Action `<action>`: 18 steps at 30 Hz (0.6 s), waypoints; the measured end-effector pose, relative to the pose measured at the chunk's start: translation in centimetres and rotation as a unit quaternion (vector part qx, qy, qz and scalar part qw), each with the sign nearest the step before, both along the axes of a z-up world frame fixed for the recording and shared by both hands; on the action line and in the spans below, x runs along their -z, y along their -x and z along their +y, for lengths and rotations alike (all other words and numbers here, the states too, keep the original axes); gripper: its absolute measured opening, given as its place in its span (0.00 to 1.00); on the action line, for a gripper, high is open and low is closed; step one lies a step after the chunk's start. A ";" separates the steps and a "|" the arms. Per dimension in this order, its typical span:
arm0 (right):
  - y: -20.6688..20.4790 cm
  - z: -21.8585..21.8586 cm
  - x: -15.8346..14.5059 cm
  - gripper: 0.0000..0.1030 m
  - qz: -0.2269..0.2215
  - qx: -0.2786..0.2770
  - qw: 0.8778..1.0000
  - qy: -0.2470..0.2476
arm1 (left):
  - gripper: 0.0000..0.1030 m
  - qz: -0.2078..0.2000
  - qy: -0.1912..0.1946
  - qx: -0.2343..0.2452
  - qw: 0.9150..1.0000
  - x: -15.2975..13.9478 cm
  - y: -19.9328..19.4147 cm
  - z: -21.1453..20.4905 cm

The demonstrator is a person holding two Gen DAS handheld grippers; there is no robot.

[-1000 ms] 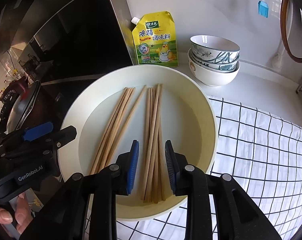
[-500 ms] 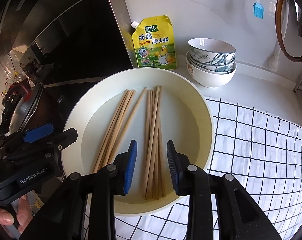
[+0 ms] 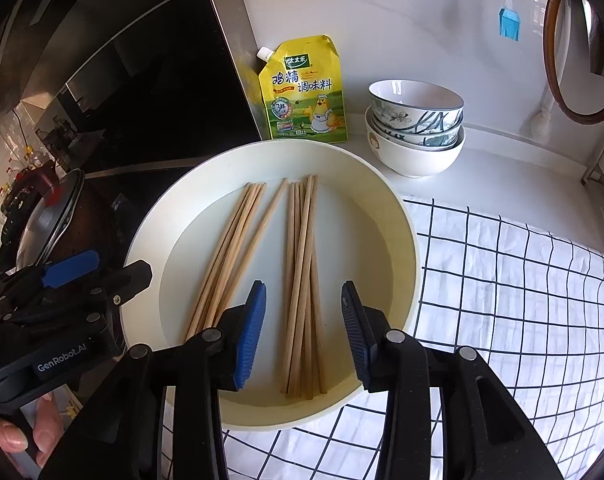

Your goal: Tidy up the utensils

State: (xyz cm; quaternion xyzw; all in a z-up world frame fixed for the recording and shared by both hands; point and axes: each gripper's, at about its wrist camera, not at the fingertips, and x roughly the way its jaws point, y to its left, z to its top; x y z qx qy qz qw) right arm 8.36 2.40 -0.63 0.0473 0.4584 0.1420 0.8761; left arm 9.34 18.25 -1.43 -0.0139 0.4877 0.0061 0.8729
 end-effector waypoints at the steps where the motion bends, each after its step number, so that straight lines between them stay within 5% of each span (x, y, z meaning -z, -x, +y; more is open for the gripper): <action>1: 0.0 0.0 0.0 0.38 -0.001 0.001 1.000 0.001 | 0.70 0.000 0.000 0.000 1.000 0.0 0.0 0.0; 18: 0.0 -0.4 0.1 0.44 0.000 0.007 1.000 0.004 | 0.91 -0.005 -0.005 -0.007 1.000 -0.1 -0.1 0.3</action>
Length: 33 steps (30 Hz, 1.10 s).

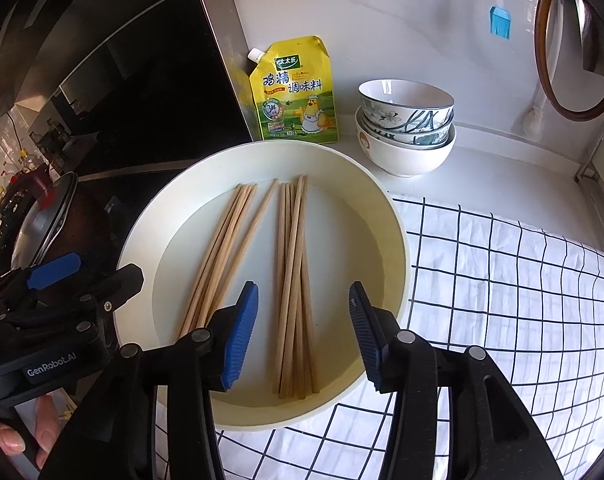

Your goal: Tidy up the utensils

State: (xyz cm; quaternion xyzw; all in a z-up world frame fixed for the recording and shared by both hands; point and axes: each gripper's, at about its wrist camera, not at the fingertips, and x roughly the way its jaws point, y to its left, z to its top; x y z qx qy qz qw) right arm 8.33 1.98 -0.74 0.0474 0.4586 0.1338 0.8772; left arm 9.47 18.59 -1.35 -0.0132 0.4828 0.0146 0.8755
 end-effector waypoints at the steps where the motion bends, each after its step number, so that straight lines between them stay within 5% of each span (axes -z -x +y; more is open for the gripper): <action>1: 0.0 0.0 0.0 0.45 0.000 0.000 1.000 0.000 | 0.91 0.000 0.003 0.000 1.000 0.0 0.0 0.0; 33: 0.0 0.1 0.4 0.46 0.003 0.003 1.000 -0.001 | 0.93 0.015 -0.006 -0.008 1.000 0.5 -0.5 -0.1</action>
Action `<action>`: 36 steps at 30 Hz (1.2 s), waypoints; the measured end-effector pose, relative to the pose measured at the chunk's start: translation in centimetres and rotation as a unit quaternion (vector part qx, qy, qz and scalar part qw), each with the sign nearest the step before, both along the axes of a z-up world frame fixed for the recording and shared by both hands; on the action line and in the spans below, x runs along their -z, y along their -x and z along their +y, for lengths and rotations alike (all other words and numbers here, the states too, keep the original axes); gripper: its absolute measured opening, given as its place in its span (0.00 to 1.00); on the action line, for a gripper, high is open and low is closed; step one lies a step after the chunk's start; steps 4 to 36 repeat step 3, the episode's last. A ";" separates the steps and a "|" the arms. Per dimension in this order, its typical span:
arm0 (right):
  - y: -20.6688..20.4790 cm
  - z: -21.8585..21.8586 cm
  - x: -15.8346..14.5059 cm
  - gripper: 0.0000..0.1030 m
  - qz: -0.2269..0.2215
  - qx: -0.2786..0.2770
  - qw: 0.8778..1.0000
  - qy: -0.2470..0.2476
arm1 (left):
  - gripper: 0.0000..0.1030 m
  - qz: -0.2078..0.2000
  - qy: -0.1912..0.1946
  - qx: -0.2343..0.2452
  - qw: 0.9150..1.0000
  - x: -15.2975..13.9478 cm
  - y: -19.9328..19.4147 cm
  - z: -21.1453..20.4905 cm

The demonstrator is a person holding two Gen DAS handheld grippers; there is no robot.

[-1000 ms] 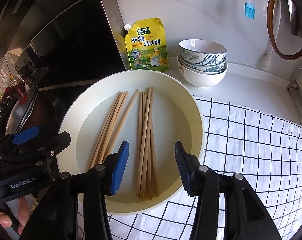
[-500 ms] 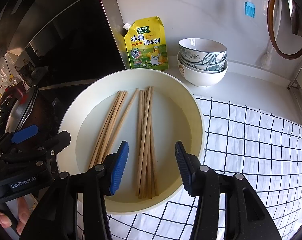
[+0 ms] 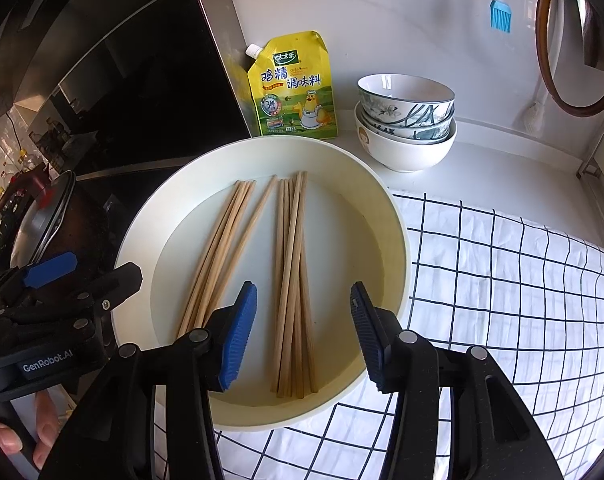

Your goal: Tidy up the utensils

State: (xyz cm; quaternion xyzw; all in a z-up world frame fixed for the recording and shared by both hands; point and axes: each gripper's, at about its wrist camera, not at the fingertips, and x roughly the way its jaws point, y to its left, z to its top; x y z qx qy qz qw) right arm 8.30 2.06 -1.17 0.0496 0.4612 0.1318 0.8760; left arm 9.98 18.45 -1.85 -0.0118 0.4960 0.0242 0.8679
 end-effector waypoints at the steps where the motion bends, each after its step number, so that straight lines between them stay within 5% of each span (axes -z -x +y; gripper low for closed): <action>1: 0.0 0.0 0.1 0.46 0.000 0.000 1.000 0.000 | 0.93 0.001 0.000 -0.001 1.000 0.0 0.0 0.0; 36: 0.1 0.1 0.2 0.46 0.001 0.000 1.000 -0.001 | 0.93 0.001 0.001 -0.002 1.000 0.0 0.1 0.2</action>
